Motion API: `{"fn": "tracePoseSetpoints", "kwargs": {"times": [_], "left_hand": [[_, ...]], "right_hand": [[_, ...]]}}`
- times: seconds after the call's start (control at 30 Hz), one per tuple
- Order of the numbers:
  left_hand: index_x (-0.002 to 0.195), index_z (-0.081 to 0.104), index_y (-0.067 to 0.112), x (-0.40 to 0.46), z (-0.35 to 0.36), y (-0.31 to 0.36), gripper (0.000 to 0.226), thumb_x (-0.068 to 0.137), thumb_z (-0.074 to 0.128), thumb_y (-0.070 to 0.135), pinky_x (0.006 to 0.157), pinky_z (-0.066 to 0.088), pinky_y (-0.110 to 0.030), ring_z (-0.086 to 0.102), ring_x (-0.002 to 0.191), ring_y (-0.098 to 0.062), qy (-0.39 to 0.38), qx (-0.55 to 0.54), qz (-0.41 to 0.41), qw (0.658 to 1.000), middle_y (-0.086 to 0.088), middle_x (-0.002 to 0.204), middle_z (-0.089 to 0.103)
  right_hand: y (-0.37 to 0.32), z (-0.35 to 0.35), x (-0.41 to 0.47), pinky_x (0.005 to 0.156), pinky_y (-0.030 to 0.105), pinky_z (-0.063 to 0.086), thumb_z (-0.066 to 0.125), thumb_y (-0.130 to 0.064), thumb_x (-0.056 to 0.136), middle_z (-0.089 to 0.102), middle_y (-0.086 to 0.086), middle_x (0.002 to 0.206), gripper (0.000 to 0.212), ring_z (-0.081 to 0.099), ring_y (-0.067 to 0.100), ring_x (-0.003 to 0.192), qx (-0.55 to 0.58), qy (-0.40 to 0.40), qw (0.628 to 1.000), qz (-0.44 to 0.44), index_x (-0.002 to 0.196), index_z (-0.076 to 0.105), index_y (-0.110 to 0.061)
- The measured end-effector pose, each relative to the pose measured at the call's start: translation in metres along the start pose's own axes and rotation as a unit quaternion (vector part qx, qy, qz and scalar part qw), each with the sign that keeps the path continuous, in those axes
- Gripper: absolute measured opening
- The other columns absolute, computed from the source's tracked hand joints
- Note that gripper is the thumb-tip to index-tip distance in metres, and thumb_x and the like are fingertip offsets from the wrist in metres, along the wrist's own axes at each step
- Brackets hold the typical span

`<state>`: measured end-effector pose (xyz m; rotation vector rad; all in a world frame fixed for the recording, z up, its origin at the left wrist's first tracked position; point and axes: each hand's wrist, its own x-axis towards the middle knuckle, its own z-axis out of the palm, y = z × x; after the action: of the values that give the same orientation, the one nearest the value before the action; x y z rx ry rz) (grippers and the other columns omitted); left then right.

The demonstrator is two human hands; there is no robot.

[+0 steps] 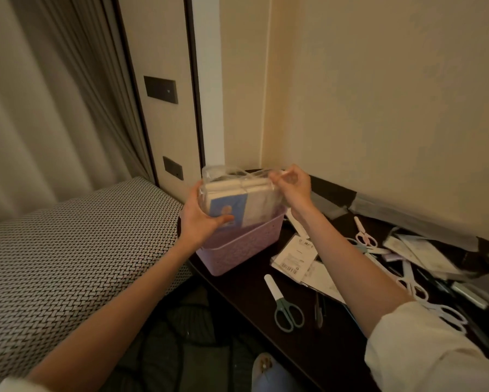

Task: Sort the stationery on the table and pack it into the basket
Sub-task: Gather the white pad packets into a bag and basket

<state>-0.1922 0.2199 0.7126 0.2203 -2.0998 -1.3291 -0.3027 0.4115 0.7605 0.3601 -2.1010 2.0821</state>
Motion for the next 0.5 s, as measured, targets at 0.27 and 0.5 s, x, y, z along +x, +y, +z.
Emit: {"fn": "tracePoseSetpoints", "kwargs": {"times": [0.27, 0.5], "left_hand": [[0.122, 0.043, 0.011, -0.009, 0.008, -0.005, 0.084, 0.057, 0.093, 0.030, 0.070, 0.031, 0.006, 0.048, 0.099, -0.007, -0.043, 0.101, 0.001, 0.994, 0.003, 0.109, 0.054], [0.126, 0.051, 0.010, -0.008, -0.012, 0.003, 0.068, 0.071, 0.083, 0.034, 0.079, 0.045, -0.010, 0.056, 0.110, -0.012, -0.161, 0.097, -0.025, 0.982, 0.006, 0.116, 0.055]], "right_hand": [[0.020, -0.011, -0.005, 0.066, 0.025, 0.045, 0.074, -0.015, 0.082, 0.062, -0.001, 0.086, 0.022, 0.056, 0.008, 0.083, -0.009, -0.017, 0.999, 0.044, 0.078, 0.053, -0.016], [0.021, -0.006, -0.006, 0.073, 0.026, 0.047, 0.076, -0.019, 0.081, 0.063, -0.001, 0.100, 0.025, 0.056, 0.010, 0.093, -0.053, -0.087, 0.992, 0.081, 0.097, 0.059, -0.009]]}}
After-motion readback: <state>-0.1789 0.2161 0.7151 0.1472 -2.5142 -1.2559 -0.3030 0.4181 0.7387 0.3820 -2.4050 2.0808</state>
